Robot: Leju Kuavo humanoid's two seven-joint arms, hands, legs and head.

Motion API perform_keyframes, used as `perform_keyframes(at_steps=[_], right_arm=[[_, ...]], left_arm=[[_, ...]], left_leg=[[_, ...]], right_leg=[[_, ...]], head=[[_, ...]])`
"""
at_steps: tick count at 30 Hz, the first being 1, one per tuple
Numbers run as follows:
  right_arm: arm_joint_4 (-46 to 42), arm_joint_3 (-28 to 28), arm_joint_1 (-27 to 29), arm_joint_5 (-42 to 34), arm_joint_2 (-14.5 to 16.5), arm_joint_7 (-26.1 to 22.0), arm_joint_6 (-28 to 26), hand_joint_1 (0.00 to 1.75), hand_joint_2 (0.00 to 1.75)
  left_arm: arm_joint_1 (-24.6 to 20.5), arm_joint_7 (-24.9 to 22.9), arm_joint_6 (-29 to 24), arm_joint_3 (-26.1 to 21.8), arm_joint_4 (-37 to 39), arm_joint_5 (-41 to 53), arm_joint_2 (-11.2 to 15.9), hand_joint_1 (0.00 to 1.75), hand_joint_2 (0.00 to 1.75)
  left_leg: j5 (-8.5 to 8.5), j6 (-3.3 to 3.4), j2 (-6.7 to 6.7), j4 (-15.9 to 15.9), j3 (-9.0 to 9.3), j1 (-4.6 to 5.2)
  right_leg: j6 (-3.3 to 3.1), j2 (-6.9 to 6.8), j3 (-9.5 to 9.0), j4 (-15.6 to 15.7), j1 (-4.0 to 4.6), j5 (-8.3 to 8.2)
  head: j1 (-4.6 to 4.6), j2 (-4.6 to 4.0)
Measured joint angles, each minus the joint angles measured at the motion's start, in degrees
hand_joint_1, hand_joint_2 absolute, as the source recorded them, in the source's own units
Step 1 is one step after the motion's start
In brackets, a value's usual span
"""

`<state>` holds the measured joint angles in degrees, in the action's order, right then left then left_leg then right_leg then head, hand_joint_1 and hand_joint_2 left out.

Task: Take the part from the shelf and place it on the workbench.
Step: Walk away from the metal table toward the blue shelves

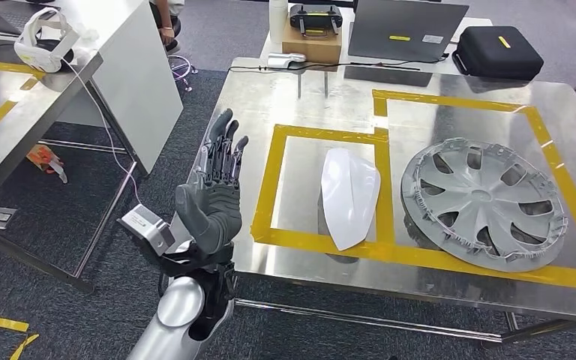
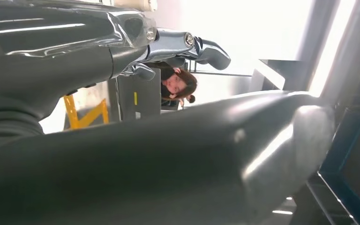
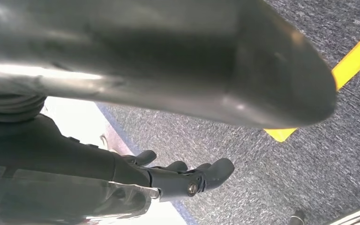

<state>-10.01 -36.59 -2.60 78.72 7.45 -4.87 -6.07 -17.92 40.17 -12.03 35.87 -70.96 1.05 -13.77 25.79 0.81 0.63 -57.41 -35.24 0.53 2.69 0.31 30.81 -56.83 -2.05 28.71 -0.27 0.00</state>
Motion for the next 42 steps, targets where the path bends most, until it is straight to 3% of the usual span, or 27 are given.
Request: perform_keyframes(at_steps=[7,11,13,15,17,18,19,20,22,24,28,30,32,33,34,35,36,38,39,40,42], right_arm=[[0.00,-0.57,-0.10,-0.10,0.11,-0.57,-0.04,0.00,0.00],[0.00,-0.83,-0.11,-0.41,0.33,-0.52,-0.05,0.00,0.00],[0.00,-0.93,-0.10,-0.46,0.35,-0.47,-0.05,0.00,0.00],[0.00,-0.96,-0.11,-0.49,0.34,-0.42,-0.05,0.00,0.00],[0.00,-0.97,-0.09,-0.51,0.31,-0.36,-0.05,0.00,0.00],[0.00,-0.99,-0.06,-0.51,0.26,-0.33,-0.05,0.00,0.00],[0.00,-1.02,-0.04,-0.52,0.22,-0.30,-0.05,0.00,0.00],[0.00,-1.04,-0.05,-0.55,0.16,-0.27,-0.05,0.00,0.00],[0.00,-1.07,-0.18,-0.66,0.04,-0.15,-0.05,0.00,0.00],[0.00,-1.22,-0.33,-0.81,-0.02,0.01,-0.09,0.00,0.00],[0.00,-1.84,-0.45,-0.99,-0.02,0.22,-0.25,0.00,0.00],[0.00,-2.08,-0.47,-1.03,0.01,0.32,-0.35,0.00,0.00],[0.00,-2.24,-0.45,-1.07,0.01,0.38,-0.40,0.00,0.00],[0.00,-2.31,-0.44,-1.10,0.01,0.41,-0.42,0.00,0.00],[0.00,-2.38,-0.44,-1.17,-0.01,0.44,-0.43,0.00,0.00],[0.00,-2.44,-0.44,-1.24,-0.03,0.49,-0.43,0.00,0.00],[0.00,-2.49,-0.45,-1.30,-0.04,0.54,-0.44,0.00,0.00],[0.00,-2.61,-0.45,-1.40,0.01,0.63,-0.44,0.00,0.00],[0.00,-2.69,-0.46,-1.43,0.02,0.66,-0.44,0.00,0.00],[0.00,-2.78,-0.47,-1.45,0.04,0.70,-0.45,0.00,0.00],[0.01,-2.92,-0.44,-1.44,0.07,0.85,-0.46,0.00,0.00]], left_arm=[[1.77,0.00,1.86,-0.97,-1.26,1.10,0.92,0.00,0.00],[1.94,0.00,3.08,-1.04,-1.61,1.49,1.03,0.00,0.00],[1.90,0.00,3.34,-1.04,-1.70,1.53,0.91,0.00,0.00],[1.88,0.00,3.57,-1.02,-1.74,1.54,0.75,0.00,0.00],[1.92,0.00,3.71,-0.98,-1.74,1.56,0.69,0.00,0.00],[1.96,0.00,3.74,-0.97,-1.73,1.56,0.70,0.00,0.00],[1.98,0.00,3.75,-0.97,-1.73,1.57,0.70,0.00,0.00],[2.00,0.00,3.80,-0.97,-1.73,1.57,0.70,0.00,0.00],[2.00,0.00,4.05,-0.95,-1.73,1.56,0.69,0.00,0.00],[2.00,-0.02,4.60,-0.88,-1.73,1.58,0.64,0.00,0.00],[2.07,-0.04,5.82,-0.84,-1.73,1.91,0.50,0.00,0.00],[2.08,-0.04,6.16,-0.83,-1.73,1.99,0.51,0.00,0.00],[2.11,-0.04,6.37,-0.80,-1.72,2.02,0.55,0.00,0.00],[2.13,-0.04,6.48,-0.80,-1.72,2.01,0.58,0.00,0.00],[2.16,-0.04,6.60,-0.79,-1.72,2.00,0.63,0.00,0.00],[2.18,-0.04,6.72,-0.75,-1.72,1.98,0.67,0.00,0.00],[2.17,-0.04,6.81,-0.67,-1.73,1.97,0.68,0.00,0.00],[2.05,-0.04,6.90,-0.41,-1.78,1.97,0.59,0.00,0.00],[1.98,-0.04,6.90,-0.26,-1.84,1.97,0.51,0.00,0.00],[1.91,-0.03,6.90,-0.17,-1.89,1.97,0.46,0.00,0.00],[1.88,-0.02,6.91,-0.02,-1.98,1.98,0.42,0.00,0.00]], left_leg=[[0.22,0.33,0.02,-0.17,-0.01,0.36],[0.31,1.00,0.04,-0.34,0.06,0.57],[-0.11,1.61,-0.10,0.17,0.33,0.28],[-0.41,2.06,-0.26,0.61,0.52,0.02],[-0.50,2.20,-0.31,0.61,0.39,0.14],[-0.56,2.22,-0.31,0.60,0.31,0.21],[-0.64,2.20,-0.31,0.58,0.24,0.24],[-0.73,2.13,-0.30,0.54,0.19,0.22],[-0.84,1.82,-0.28,0.24,0.06,0.12],[-1.04,1.17,-0.21,-0.20,-0.26,0.15],[-1.33,-0.45,-0.04,-0.68,-1.10,0.10],[2.09,-1.15,-0.06,-4.05,-2.46,-0.14],[7.28,-1.69,-0.08,-11.52,-4.82,-0.40],[8.92,-1.81,-0.09,-14.93,-5.65,-0.50],[9.38,-1.84,-0.09,-16.60,-5.61,-0.57],[8.76,-1.78,-0.09,-15.95,-4.39,-0.61],[7.44,-1.61,-0.09,-12.99,-1.97,-0.60],[5.45,-1.02,-0.06,-4.00,4.32,-0.40],[5.06,-0.73,-0.03,-0.67,6.48,-0.22],[5.07,-0.48,0.00,1.23,7.58,0.01],[4.57,0.10,0.01,1.83,7.31,0.32]], right_leg=[[0.20,-0.01,-0.05,0.04,-0.27,0.05],[0.83,0.00,-0.30,0.22,-0.51,-0.03],[1.01,-0.03,-0.17,-0.53,-0.51,0.81],[0.91,-0.07,1.69,-5.28,-0.37,4.11],[0.84,-0.07,5.25,-13.66,-0.18,8.19],[0.80,-0.07,6.54,-16.74,-0.12,9.15],[0.69,-0.07,6.75,-17.61,-0.07,8.90],[0.57,-0.08,5.66,-15.81,-0.06,7.50],[0.39,-0.11,1.13,-7.40,-0.10,3.88],[0.05,0.06,-1.64,-1.96,0.08,1.95],[-1.36,0.12,-0.91,-1.33,0.26,0.98],[-2.23,-0.09,-0.01,-1.24,0.11,0.09],[-2.60,-0.27,1.16,-1.28,0.23,-0.83],[-2.64,-0.36,1.81,-1.31,0.29,-1.30],[-2.61,-0.42,2.41,-1.32,0.34,-1.75],[-2.55,-0.45,2.96,-1.33,0.39,-2.17],[-2.47,-0.46,3.42,-1.33,0.44,-2.57],[-2.16,-0.43,4.05,-1.33,0.55,-3.32],[-1.87,-0.43,4.23,-1.27,0.55,-3.71],[-1.52,-0.43,4.35,-1.20,0.50,-4.08],[-0.69,-0.42,4.49,-0.86,0.34,-4.91]], head=[[0.00,0.00],[-0.03,0.01],[-0.04,0.00],[0.31,0.01],[0.71,0.01],[0.79,0.00],[0.82,0.00],[0.86,0.00],[0.93,0.00],[0.91,0.00],[0.60,0.00],[0.11,0.00],[-0.44,0.00],[-0.59,0.00],[-0.71,0.00],[-0.84,0.00],[-0.98,0.00],[-1.28,0.00],[-1.34,0.00],[-1.48,0.00],[-1.68,0.01]])
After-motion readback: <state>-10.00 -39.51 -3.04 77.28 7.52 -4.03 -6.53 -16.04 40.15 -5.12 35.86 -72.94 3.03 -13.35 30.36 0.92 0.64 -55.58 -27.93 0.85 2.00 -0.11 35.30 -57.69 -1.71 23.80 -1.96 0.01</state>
